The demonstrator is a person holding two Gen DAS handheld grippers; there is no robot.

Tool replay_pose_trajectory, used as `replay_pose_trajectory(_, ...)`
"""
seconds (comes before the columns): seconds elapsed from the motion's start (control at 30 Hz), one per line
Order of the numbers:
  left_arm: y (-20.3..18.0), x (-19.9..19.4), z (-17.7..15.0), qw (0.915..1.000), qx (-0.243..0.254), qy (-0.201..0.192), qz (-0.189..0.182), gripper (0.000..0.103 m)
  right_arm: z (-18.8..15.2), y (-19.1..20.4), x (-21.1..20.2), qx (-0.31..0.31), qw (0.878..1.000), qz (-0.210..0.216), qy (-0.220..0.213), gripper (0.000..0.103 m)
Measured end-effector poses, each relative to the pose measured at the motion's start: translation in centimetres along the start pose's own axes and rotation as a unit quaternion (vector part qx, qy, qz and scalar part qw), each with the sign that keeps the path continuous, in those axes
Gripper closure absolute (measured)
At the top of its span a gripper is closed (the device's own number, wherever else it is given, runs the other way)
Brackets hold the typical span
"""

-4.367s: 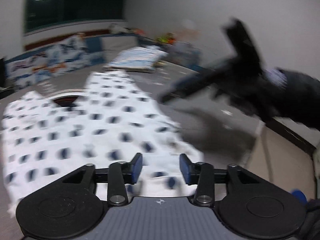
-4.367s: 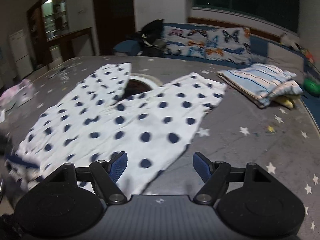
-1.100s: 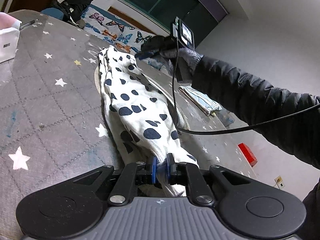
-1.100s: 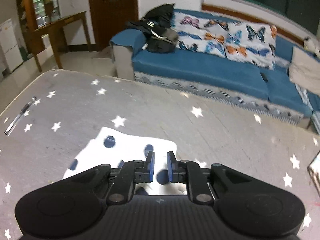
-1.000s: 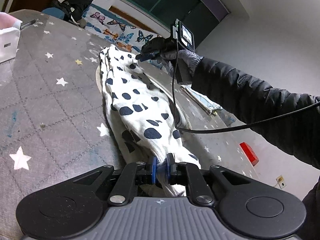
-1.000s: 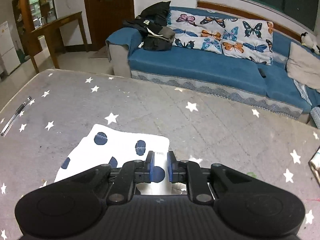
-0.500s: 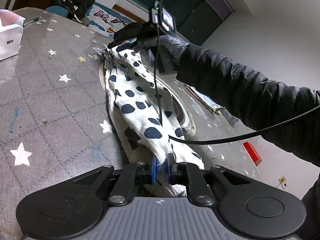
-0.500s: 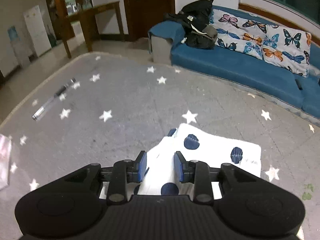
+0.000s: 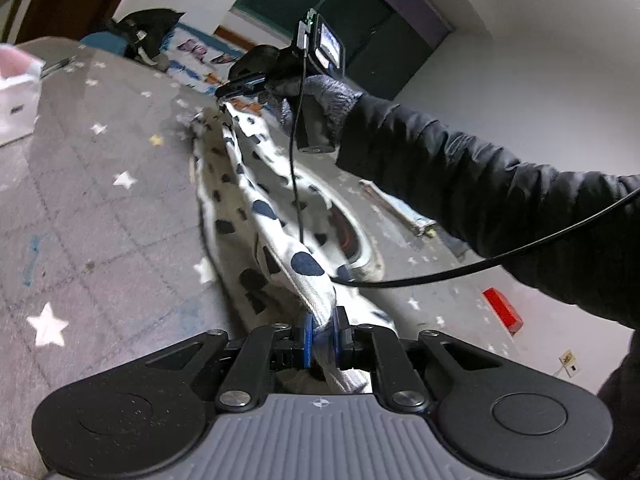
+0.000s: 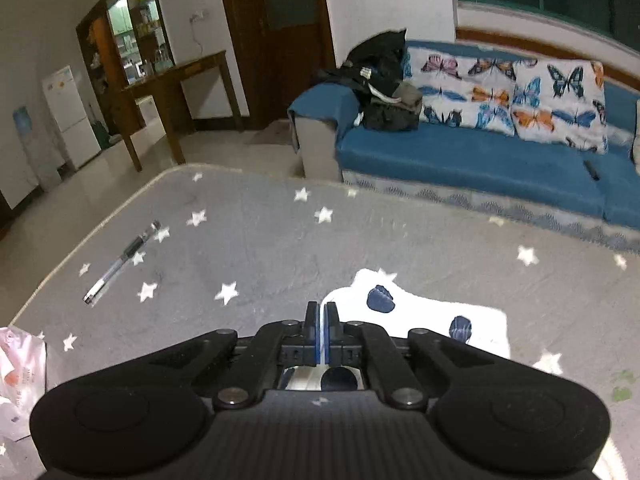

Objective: Fold clothes

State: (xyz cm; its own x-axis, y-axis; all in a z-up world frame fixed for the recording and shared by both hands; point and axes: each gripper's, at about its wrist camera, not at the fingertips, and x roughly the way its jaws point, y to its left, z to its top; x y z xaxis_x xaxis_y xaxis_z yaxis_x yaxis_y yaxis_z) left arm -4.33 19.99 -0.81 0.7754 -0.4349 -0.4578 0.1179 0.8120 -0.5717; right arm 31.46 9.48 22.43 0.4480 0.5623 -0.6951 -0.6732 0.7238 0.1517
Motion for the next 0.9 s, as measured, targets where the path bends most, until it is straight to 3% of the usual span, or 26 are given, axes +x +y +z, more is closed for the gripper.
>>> replay_pose_trajectory(0.13, 0.1, 0.2, -0.2, 0.9999, -0.006, 0.004, 0.009, 0.090, -0.8, 0.0, 0.8, -0.007, 1.000, 0.016, 0.025, 0.096)
replay_pose_trajectory(0.3, -0.3, 0.0, -0.1, 0.9999, 0.004, 0.003, 0.012, 0.089, -0.2, -0.3, -2.6, -0.028, 0.999, 0.022, 0.018, 0.094)
replay_pose_trajectory(0.43, -0.6, -0.5, -0.1, 0.9998, 0.010, -0.002, 0.018, 0.083, -0.3, -1.1, -5.9, -0.039, 0.999, 0.022, 0.020, 0.080)
replay_pose_trajectory(0.5, -0.7, -0.7, -0.2, 0.9998, 0.009, -0.003, 0.020, 0.077, -1.1, -1.7, -7.4, -0.056, 0.998, 0.017, 0.025, 0.077)
replay_pose_trajectory(0.7, -1.2, -1.0, -0.7, 0.9994, 0.001, -0.004, 0.036, 0.073, -5.9, -4.4, -11.7, -0.073, 0.996, 0.012, 0.053, 0.077)
replay_pose_trajectory(0.9, -2.3, -1.8, 0.0, 0.9971, 0.019, -0.029, 0.068, 0.068, -11.4, -8.3, -15.4, -0.032, 0.997, 0.022, 0.060, 0.077)
